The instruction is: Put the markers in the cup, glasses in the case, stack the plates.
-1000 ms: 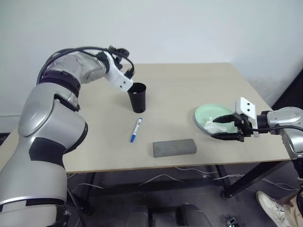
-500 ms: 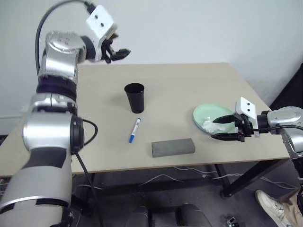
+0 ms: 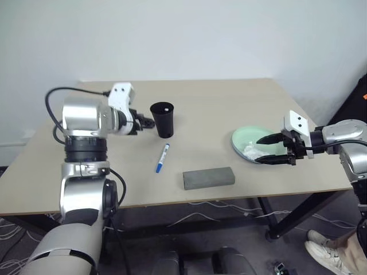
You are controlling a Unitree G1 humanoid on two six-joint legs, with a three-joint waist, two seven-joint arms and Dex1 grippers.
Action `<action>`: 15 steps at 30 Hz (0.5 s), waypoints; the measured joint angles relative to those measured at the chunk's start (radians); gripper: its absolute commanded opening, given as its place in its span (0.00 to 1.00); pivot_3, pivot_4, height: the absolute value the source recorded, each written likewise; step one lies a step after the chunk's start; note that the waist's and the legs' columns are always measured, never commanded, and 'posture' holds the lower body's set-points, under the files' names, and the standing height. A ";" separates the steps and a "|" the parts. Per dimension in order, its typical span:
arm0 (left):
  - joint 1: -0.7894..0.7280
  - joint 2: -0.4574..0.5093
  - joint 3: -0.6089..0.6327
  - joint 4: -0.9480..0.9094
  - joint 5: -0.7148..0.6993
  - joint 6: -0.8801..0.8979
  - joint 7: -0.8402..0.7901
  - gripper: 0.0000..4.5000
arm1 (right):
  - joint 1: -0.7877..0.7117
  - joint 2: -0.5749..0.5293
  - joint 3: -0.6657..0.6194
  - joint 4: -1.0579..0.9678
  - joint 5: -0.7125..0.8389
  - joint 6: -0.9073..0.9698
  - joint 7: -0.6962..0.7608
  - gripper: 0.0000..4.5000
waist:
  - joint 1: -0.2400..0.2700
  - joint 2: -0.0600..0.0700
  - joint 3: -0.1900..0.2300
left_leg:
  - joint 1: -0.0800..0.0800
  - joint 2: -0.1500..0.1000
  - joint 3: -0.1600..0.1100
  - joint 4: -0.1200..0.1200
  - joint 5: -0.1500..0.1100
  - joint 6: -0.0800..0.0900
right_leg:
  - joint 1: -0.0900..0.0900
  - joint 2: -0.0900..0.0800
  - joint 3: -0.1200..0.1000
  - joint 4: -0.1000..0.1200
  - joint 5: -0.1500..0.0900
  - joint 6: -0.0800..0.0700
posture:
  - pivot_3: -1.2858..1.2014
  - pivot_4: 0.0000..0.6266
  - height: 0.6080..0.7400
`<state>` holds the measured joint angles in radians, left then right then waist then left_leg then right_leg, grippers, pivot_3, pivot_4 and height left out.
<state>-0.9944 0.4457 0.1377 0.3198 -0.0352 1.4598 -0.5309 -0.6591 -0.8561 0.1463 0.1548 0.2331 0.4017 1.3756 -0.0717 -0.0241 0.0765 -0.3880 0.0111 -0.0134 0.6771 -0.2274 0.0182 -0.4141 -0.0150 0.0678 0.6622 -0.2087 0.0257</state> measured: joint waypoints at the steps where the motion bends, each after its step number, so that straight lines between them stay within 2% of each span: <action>1: 0.016 -0.016 -0.005 -0.010 -0.002 0.010 0.020 0.70 | 0.000 0.001 -0.003 0.006 0.005 -0.005 0.004 0.74 | 0.000 0.000 0.000 | 0.000 0.000 0.000 0.000 0.000 0.000 | 0.001 0.000 0.000 -0.001 0.000 0.000 | 0.52 0.00 1.00; 5: 0.093 -0.095 -0.019 -0.024 -0.009 0.012 0.093 0.70 | 0.000 0.006 -0.062 -0.007 0.092 0.015 0.041 0.74 | 0.001 0.000 0.000 | 0.000 0.000 0.000 -0.001 0.000 0.000 | 0.001 0.000 0.000 -0.002 0.000 0.000 | 0.52 0.00 1.00; 9: 0.102 -0.135 -0.048 0.004 -0.016 -0.030 0.143 0.70 | 0.000 0.005 -0.084 -0.010 0.107 0.016 0.037 0.74 | 0.001 0.000 0.000 | 0.001 0.000 0.000 -0.001 0.000 0.000 | 0.001 0.000 0.000 -0.002 0.000 0.000 | 0.52 0.00 1.00; 15: 0.092 -0.185 -0.052 0.149 -0.017 -0.136 0.225 0.70 | 0.003 0.005 -0.084 -0.020 0.107 0.019 0.013 0.74 | 0.000 0.000 0.000 | 0.005 0.000 0.001 -0.002 0.000 0.000 | 0.004 0.000 0.001 -0.002 0.000 0.000 | 0.52 0.00 1.00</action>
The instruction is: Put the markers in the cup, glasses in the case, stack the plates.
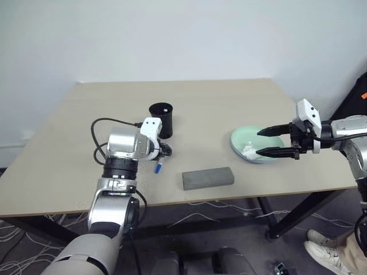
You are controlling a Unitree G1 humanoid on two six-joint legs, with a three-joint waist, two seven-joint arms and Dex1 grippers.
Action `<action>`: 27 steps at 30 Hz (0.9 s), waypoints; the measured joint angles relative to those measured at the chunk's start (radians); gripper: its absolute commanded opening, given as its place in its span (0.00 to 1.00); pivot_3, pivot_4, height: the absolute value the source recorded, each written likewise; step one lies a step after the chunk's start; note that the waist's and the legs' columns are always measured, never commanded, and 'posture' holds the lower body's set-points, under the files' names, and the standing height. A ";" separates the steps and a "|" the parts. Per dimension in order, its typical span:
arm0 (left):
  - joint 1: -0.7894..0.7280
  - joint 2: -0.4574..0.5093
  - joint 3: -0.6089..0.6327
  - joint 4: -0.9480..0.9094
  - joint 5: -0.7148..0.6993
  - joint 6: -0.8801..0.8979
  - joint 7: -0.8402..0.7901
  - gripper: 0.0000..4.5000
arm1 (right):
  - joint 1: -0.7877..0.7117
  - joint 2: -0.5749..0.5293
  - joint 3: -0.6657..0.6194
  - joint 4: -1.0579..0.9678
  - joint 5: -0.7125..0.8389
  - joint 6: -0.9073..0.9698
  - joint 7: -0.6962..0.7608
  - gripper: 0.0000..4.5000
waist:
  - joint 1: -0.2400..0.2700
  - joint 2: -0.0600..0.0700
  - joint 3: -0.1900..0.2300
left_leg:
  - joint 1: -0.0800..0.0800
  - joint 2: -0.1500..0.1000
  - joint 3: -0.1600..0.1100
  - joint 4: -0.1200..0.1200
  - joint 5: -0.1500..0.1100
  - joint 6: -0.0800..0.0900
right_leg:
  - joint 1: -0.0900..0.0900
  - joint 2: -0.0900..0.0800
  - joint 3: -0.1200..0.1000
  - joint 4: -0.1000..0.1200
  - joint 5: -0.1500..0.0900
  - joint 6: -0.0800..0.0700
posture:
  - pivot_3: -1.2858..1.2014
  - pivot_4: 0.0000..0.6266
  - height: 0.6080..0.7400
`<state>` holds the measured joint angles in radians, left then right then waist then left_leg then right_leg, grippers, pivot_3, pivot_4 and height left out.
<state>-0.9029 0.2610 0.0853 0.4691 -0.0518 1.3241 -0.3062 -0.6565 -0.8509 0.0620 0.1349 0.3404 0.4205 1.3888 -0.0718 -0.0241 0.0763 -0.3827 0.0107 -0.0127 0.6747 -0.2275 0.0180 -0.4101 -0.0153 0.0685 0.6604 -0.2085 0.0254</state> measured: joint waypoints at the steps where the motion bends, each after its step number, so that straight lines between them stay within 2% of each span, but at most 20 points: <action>1: -0.006 0.001 -0.004 0.028 0.001 -0.017 0.007 0.70 | 0.000 0.000 0.000 -0.002 0.000 0.003 -0.006 0.74 | 0.000 0.000 0.000 | 0.000 0.000 0.000 0.000 0.000 0.000 | 0.000 0.000 0.000 0.000 0.000 0.000 | 0.52 0.00 1.00; 6: -0.013 0.005 -0.033 0.103 0.003 -0.079 0.024 0.70 | 0.003 0.000 0.000 -0.007 0.000 0.009 -0.022 0.74 | 0.001 0.000 0.000 | -0.001 0.000 0.000 -0.001 0.000 0.000 | 0.000 0.000 0.000 -0.002 0.000 0.000 | 0.52 0.00 1.00; 9: -0.025 0.002 -0.055 0.136 0.003 -0.107 0.026 0.58 | 0.005 0.000 0.000 -0.015 0.000 0.014 -0.033 0.74 | 0.001 0.000 0.000 | 0.000 0.000 0.000 -0.001 0.000 0.000 | 0.000 0.000 0.000 -0.002 0.000 0.000 | 0.52 0.00 1.00; 17: -0.058 0.006 -0.116 0.199 0.009 -0.146 0.006 0.03 | 0.001 0.005 0.000 -0.047 0.014 0.036 -0.043 0.74 | 0.001 0.000 0.000 | 0.000 -0.001 0.000 -0.001 0.000 0.000 | 0.000 -0.001 0.000 -0.002 0.000 0.000 | 0.52 0.00 1.00; 22: -0.062 0.022 -0.170 0.207 0.013 -0.162 -0.039 0.02 | 0.001 0.008 0.000 -0.047 0.013 0.037 -0.044 0.74 | 0.001 0.000 0.000 | 0.000 -0.001 0.000 -0.002 0.000 0.000 | 0.000 -0.001 0.000 -0.002 0.000 0.000 | 0.52 0.00 1.00; 25: -0.052 0.062 -0.293 0.154 0.005 -0.164 -0.188 0.02 | -0.001 0.009 0.001 -0.047 0.013 0.036 -0.044 0.74 | 0.001 0.000 0.000 | -0.001 -0.001 0.000 -0.002 -0.002 -0.003 | -0.001 -0.001 0.000 -0.003 -0.001 -0.001 | 0.52 0.00 1.00; 27: -0.027 0.096 -0.387 0.047 -0.024 -0.170 -0.324 0.02 | -0.003 0.011 0.002 -0.046 0.013 0.036 -0.044 0.74 | 0.000 0.000 0.000 | -0.004 -0.001 0.000 -0.002 -0.001 -0.002 | -0.003 -0.001 0.000 -0.003 -0.001 -0.001 | 0.52 0.00 1.00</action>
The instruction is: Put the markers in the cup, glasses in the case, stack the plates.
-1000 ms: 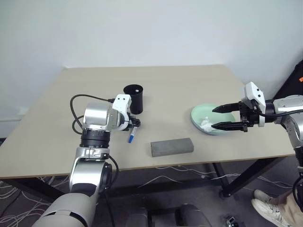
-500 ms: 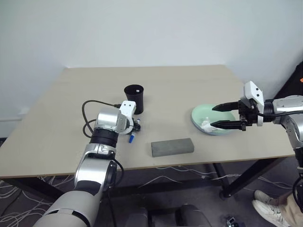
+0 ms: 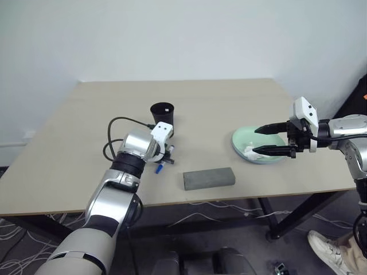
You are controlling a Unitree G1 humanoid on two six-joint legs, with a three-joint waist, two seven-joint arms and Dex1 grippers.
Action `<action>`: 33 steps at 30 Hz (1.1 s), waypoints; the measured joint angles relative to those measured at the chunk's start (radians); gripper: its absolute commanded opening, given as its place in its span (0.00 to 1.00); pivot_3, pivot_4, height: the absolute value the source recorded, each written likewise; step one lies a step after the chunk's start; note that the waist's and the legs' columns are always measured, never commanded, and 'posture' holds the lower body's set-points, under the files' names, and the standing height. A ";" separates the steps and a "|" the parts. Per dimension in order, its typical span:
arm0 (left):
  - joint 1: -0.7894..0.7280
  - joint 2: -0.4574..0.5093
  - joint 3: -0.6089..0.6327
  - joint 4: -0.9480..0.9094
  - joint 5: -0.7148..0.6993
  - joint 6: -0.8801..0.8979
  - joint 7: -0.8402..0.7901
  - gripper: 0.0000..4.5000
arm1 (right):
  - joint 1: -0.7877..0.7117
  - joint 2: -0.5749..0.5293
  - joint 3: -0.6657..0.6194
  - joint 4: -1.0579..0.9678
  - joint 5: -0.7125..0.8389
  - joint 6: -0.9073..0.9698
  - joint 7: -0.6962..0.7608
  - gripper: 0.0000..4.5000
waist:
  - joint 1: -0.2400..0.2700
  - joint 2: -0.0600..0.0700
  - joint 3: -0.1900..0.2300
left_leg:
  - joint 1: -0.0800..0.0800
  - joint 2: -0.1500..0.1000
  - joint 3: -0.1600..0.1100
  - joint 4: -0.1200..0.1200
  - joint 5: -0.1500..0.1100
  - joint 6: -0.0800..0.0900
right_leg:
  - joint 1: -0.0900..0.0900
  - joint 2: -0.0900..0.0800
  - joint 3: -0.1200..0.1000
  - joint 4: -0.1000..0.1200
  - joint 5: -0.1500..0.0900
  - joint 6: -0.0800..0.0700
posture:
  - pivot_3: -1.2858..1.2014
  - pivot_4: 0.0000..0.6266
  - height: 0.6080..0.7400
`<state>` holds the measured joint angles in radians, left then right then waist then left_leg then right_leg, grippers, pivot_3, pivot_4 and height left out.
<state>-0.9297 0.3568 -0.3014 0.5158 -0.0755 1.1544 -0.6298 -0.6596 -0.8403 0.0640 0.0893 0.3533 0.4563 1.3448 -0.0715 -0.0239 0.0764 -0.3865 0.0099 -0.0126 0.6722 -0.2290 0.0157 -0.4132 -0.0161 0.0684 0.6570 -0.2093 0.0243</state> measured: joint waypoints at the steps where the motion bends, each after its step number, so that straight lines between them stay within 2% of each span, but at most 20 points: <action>1: 0.013 0.026 -0.043 -0.071 -0.020 -0.008 -0.069 0.02 | -0.003 0.001 0.002 0.000 0.000 0.000 0.000 0.74 | 0.000 0.000 0.000 | -0.002 0.000 0.000 0.000 0.000 0.000 | -0.002 0.000 0.000 0.000 0.000 0.000 | 0.52 0.00 1.00; 4: 0.028 0.087 -0.095 -0.241 -0.083 -0.067 -0.242 0.02 | -0.010 0.003 0.009 0.010 -0.001 -0.001 0.001 0.74 | 0.000 0.001 0.000 | -0.010 0.000 0.001 0.000 0.001 0.002 | -0.010 0.000 0.001 0.001 0.001 0.001 | 0.52 0.00 1.00; 7: 0.027 0.086 -0.063 -0.275 -0.118 -0.185 -0.299 0.02 | -0.017 0.005 0.012 0.017 -0.002 -0.002 0.000 0.74 | 0.001 0.001 0.000 | -0.009 0.000 0.001 -0.001 0.002 0.003 | -0.010 0.000 0.002 0.001 0.001 0.001 | 0.52 0.00 1.00; 10: 0.019 0.031 0.046 -0.177 -0.135 -0.366 -0.259 0.02 | -0.018 0.008 0.014 0.017 -0.002 -0.002 0.000 0.74 | 0.001 0.001 0.000 | -0.009 0.000 0.001 0.000 0.002 0.004 | -0.010 0.000 0.002 0.001 0.001 0.000 | 0.52 0.00 1.00; 13: -0.034 -0.043 0.192 0.018 -0.140 -0.624 -0.131 0.02 | -0.019 0.010 0.020 0.017 -0.002 -0.002 0.002 0.74 | 0.002 0.001 0.000 | -0.009 0.000 0.001 0.001 0.003 0.005 | -0.009 0.000 0.002 0.001 0.001 0.000 | 0.52 0.00 1.00; 18: -0.161 -0.067 0.360 0.310 -0.132 -1.084 0.045 0.02 | -0.020 0.010 0.023 0.018 -0.001 -0.001 0.001 0.74 | 0.004 0.001 0.000 | -0.009 0.000 0.002 0.000 0.003 0.005 | -0.009 0.000 0.003 0.000 0.002 0.001 | 0.52 0.00 1.00; 21: -0.217 -0.070 0.398 0.445 -0.122 -1.266 0.094 0.02 | -0.021 0.011 0.025 0.017 -0.001 0.000 0.001 0.74 | 0.015 0.001 0.000 | -0.009 0.000 0.003 0.000 0.003 0.005 | -0.009 0.000 0.003 0.000 0.002 0.002 | 0.52 0.00 1.00; 27: -0.270 -0.054 0.438 0.660 -0.088 -1.447 0.175 0.02 | -0.022 0.018 0.026 0.017 0.000 0.003 0.000 0.74 | 0.026 0.001 0.000 | -0.010 0.000 0.002 0.001 0.003 0.005 | -0.009 0.000 0.002 0.000 0.002 0.002 | 0.52 0.00 1.00; 33: -0.271 -0.053 0.444 0.751 -0.052 -1.494 0.191 0.02 | -0.022 0.018 0.026 0.014 0.001 0.008 0.000 0.74 | 0.027 0.001 0.000 | -0.010 0.000 0.002 0.001 0.003 0.005 | -0.009 0.000 0.002 0.000 0.002 0.002 | 0.52 0.00 1.00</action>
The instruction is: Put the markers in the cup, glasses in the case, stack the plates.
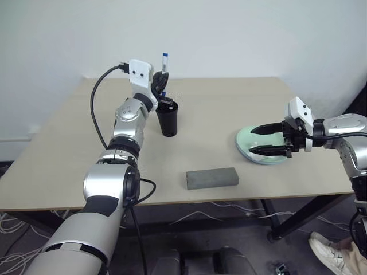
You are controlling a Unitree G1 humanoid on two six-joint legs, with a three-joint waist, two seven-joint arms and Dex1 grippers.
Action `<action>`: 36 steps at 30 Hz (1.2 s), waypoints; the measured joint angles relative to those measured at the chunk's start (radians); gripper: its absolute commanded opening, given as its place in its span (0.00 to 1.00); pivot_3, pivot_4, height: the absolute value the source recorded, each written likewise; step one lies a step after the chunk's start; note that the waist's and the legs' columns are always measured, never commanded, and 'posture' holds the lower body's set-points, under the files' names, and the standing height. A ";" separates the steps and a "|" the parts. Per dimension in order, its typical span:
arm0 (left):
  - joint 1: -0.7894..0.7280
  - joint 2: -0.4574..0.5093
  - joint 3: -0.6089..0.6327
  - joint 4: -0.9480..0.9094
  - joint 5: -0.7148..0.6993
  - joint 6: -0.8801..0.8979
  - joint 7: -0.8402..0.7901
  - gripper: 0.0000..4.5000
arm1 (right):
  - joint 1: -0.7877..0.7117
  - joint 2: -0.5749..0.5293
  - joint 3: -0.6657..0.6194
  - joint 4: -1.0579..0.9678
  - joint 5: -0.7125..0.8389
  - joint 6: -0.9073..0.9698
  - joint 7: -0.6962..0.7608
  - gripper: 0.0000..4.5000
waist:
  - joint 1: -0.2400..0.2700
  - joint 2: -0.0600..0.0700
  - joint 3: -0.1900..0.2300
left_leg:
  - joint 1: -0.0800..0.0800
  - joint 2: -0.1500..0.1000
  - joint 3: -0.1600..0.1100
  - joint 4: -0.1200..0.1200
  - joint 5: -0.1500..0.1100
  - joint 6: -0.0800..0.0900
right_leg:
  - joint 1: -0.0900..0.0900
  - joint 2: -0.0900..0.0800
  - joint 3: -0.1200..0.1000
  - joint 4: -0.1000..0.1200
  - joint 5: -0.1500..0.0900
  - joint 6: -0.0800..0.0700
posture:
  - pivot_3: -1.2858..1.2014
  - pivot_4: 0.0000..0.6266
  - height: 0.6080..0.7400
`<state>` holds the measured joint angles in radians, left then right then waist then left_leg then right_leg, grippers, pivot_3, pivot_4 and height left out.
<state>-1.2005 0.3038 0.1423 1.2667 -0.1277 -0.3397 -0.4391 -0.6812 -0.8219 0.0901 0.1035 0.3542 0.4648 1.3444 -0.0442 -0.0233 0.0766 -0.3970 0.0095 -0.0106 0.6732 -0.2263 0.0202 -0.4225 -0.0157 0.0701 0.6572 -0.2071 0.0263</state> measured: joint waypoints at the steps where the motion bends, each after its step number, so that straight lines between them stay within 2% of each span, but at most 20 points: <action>1: 0.000 0.000 0.000 0.004 0.003 -0.005 0.006 0.02 | 0.000 0.000 0.000 0.000 0.000 0.000 0.000 0.74 | 0.000 0.000 0.000 | 0.000 0.000 0.000 0.000 0.000 0.000 | 0.000 0.000 0.000 0.000 0.000 0.000 | 0.52 0.00 1.00; 15: 0.000 -0.015 -0.003 0.044 0.083 -0.012 0.084 0.02 | 0.000 0.000 0.000 -0.017 0.005 0.013 -0.012 0.74 | -0.001 0.000 0.000 | 0.000 0.000 0.000 0.000 0.000 0.000 | 0.000 0.000 0.000 0.000 0.000 0.000 | 0.52 0.00 1.00; 21: 0.002 0.027 -0.001 0.067 0.119 0.008 0.180 0.02 | 0.000 0.000 -0.003 -0.027 0.008 0.023 -0.019 0.74 | -0.001 0.000 0.000 | 0.000 0.000 0.000 -0.001 0.000 0.000 | 0.000 0.000 0.000 0.000 0.000 0.000 | 0.52 0.00 1.00; 36: 0.006 0.019 0.000 0.068 0.147 0.004 0.198 0.02 | 0.001 0.001 -0.006 -0.043 0.010 0.038 -0.025 0.74 | 0.000 0.000 0.000 | 0.000 0.000 0.000 0.000 0.000 0.000 | 0.000 0.000 -0.001 0.000 0.000 0.000 | 0.52 0.00 1.00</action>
<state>-1.1949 0.3232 0.1423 1.3344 0.0195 -0.3358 -0.2415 -0.6805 -0.8208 0.0844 0.0606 0.3637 0.5025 1.3199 -0.0443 -0.0235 0.0765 -0.3970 0.0096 -0.0107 0.6728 -0.2263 0.0200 -0.4227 -0.0158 0.0695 0.6574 -0.2070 0.0264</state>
